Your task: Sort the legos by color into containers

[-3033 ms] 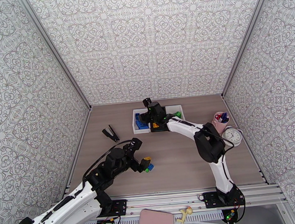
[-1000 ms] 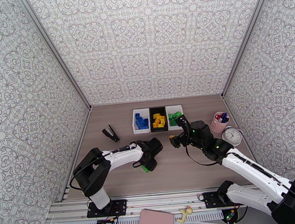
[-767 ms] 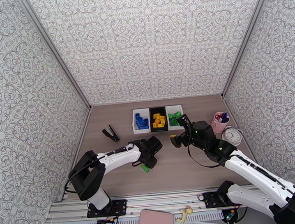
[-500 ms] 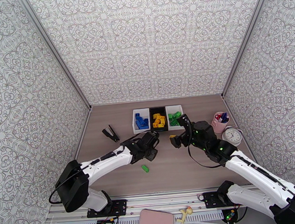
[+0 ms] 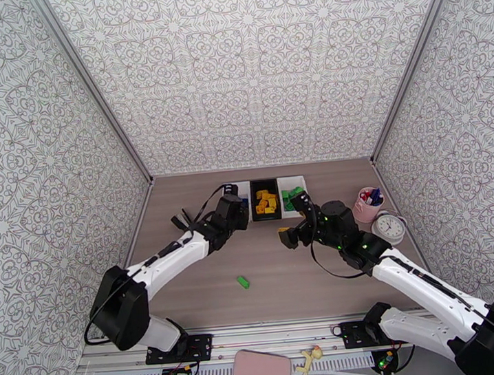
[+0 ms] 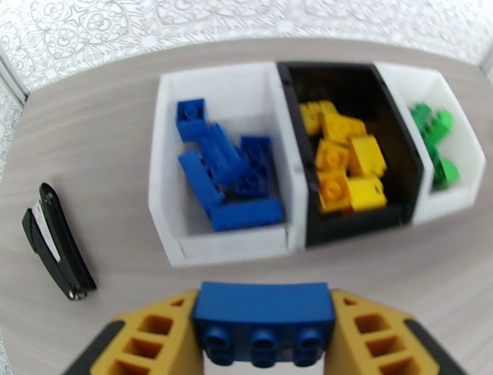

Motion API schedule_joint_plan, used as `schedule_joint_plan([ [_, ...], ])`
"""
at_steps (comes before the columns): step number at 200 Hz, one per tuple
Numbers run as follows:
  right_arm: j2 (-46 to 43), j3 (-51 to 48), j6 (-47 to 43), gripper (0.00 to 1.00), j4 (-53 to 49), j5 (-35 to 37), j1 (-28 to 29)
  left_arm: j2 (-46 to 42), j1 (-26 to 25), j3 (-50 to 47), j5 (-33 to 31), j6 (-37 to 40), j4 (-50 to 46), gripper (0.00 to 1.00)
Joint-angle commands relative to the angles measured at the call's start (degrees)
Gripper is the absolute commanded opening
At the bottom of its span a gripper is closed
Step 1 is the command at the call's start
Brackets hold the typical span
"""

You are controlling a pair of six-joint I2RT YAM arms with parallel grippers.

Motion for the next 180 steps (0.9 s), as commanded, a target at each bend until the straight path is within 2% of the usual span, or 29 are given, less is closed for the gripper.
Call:
schedule_joint_plan([
  [1, 0.43, -0.59, 1.31, 1.0, 2.33, -2.03, -0.25, 5.35, 2.54, 5.99, 1.15, 0.49, 1.89, 0.36],
  [57, 0.44, -1.55, 1.84, 1.0, 2.72, -1.51, -0.26, 20.24, 7.14, 21.7, 6.33, 1.54, -0.24, 0.37],
  [95, -0.09, -1.56, 1.75, 0.99, 1.87, -0.72, -0.18, 28.48, 8.27, 30.5, 9.19, 0.4, -2.76, 0.39],
  [136, 0.44, -0.55, 0.8, 1.0, -0.92, 0.49, -0.18, 30.26, 9.06, 33.73, 10.61, -0.27, -4.15, 0.55],
  [156, 1.4, 0.36, 0.14, 1.0, -2.19, 0.77, 0.38, 28.23, 9.15, 32.48, 10.46, -0.32, -4.12, 0.63],
  [180, 3.05, 1.23, -0.18, 0.99, -2.45, 1.79, 2.14, 23.86, 9.34, 28.47, 10.49, -1.23, -2.88, 0.78],
])
